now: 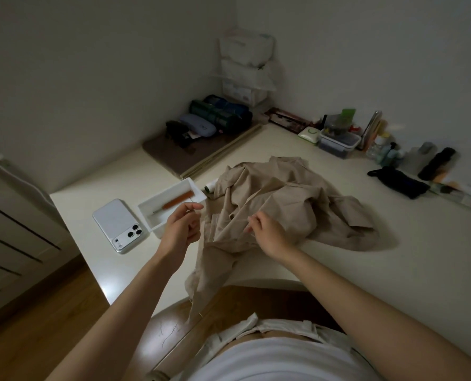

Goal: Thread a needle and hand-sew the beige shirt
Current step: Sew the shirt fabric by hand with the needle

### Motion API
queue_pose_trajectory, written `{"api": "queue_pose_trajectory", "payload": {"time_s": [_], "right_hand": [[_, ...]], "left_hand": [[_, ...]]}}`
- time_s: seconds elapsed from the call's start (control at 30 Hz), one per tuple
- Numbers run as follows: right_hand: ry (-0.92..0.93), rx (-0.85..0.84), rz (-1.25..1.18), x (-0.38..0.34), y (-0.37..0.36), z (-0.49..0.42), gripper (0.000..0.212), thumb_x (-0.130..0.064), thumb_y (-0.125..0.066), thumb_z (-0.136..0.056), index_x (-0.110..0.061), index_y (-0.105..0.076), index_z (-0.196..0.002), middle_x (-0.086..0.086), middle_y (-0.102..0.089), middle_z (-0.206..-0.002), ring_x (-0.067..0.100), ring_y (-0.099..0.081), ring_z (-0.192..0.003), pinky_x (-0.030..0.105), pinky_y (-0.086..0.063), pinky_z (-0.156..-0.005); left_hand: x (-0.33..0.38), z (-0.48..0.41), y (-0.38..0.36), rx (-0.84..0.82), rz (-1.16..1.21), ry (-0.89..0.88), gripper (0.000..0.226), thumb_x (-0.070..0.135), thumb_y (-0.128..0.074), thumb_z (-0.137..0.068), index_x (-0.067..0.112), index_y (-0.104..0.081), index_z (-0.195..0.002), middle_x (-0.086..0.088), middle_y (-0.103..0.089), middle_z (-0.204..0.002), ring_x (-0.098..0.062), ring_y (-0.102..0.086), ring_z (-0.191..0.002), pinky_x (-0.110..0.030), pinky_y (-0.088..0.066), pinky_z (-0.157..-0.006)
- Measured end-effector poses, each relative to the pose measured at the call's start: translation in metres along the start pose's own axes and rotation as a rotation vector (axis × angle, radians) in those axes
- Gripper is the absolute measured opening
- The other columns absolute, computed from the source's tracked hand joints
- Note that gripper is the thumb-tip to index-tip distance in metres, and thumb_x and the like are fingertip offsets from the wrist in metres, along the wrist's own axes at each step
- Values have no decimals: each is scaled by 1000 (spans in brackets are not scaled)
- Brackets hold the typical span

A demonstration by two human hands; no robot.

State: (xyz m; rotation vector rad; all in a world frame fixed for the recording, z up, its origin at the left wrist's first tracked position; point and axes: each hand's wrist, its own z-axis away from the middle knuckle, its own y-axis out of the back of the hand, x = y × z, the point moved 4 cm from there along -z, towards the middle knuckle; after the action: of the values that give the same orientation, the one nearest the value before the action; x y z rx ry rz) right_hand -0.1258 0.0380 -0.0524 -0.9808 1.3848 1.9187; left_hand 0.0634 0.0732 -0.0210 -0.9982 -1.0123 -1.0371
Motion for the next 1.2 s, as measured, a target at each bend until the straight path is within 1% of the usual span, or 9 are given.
{"api": "queue_pose_trajectory", "payload": {"time_s": [0.17, 0.3, 0.5, 0.6, 0.73, 0.8, 0.93, 1.0, 1.2], "right_hand": [[110, -11, 265, -9, -20, 6, 24, -36, -30, -102, -24, -45, -90, -5, -59, -87, 11, -58, -76, 26, -46, -63], [169, 63, 566, -7, -26, 10, 28, -35, -27, -103, -15, -46, -99, -4, -51, -68, 9, -44, -52, 21, -28, -43], [87, 82, 594, 7, -9, 10, 28, -34, -27, -104, -15, -46, -107, -8, -46, -61, 5, -41, -47, 20, -27, -42], [76, 90, 602, 17, 5, 9, 30, -34, -29, -103, -11, -47, -108, -3, -57, -68, 11, -51, -54, 23, -34, -45], [43, 88, 571, 30, 21, 11, 25, -28, -32, -103, -9, -47, -103, 5, -66, -84, 12, -52, -60, 23, -31, -46], [8, 91, 586, 39, 30, 13, 21, -27, -32, -103, -10, -44, -98, 8, -67, -96, 17, -55, -70, 25, -32, -49], [-96, 72, 590, 60, 46, 15, 24, -21, -29, -103, -6, -45, -113, 5, -60, -126, 26, -61, -103, 33, -44, -70], [-137, 59, 607, 68, 50, 17, 26, -20, -29, -102, -7, -43, -119, 5, -58, -130, 26, -59, -109, 36, -46, -78], [-173, 67, 593, 78, 51, 16, 28, -19, -29, -102, -9, -41, -126, 7, -56, -131, 26, -58, -111, 35, -47, -81]], "left_hand": [[-4, 1, -1, 27, 87, 19, 24, -4, -36, -97, 12, -54, -92, 6, -30, -54, -8, -24, -49, -23, -23, -52], [-6, 0, 2, 54, 116, 25, 24, -4, -35, -97, 12, -53, -94, 6, -29, -54, -9, -22, -51, -24, -22, -54], [-14, 2, 9, 44, 30, 15, 27, -6, -35, -96, 14, -52, -99, 8, -34, -54, -12, -25, -55, -29, -30, -63], [-18, 2, 7, 38, -95, 19, 25, -5, -38, -97, 15, -54, -96, 0, -33, -62, -13, -27, -59, -25, -27, -56], [-22, -1, 3, -19, -368, -32, 14, 3, -50, -95, 16, -56, -94, -2, -38, -65, -9, -31, -52, -19, -28, -47], [-23, -3, 2, -43, -406, -40, 9, 5, -56, -93, 14, -56, -96, -1, -38, -62, -7, -32, -50, -19, -29, -46], [-21, -5, 2, -74, -340, -44, 12, 3, -61, -90, 11, -55, -97, 5, -38, -56, -5, -32, -46, -17, -29, -43], [-20, -5, 0, -105, -408, -75, 17, 1, -63, -87, 11, -55, -99, 6, -39, -56, -4, -35, -47, -16, -32, -45], [-17, -7, -11, -208, -965, -321, 42, -8, -72, -74, 19, -55, -102, 6, -36, -63, -6, -35, -52, -18, -37, -52]]}}
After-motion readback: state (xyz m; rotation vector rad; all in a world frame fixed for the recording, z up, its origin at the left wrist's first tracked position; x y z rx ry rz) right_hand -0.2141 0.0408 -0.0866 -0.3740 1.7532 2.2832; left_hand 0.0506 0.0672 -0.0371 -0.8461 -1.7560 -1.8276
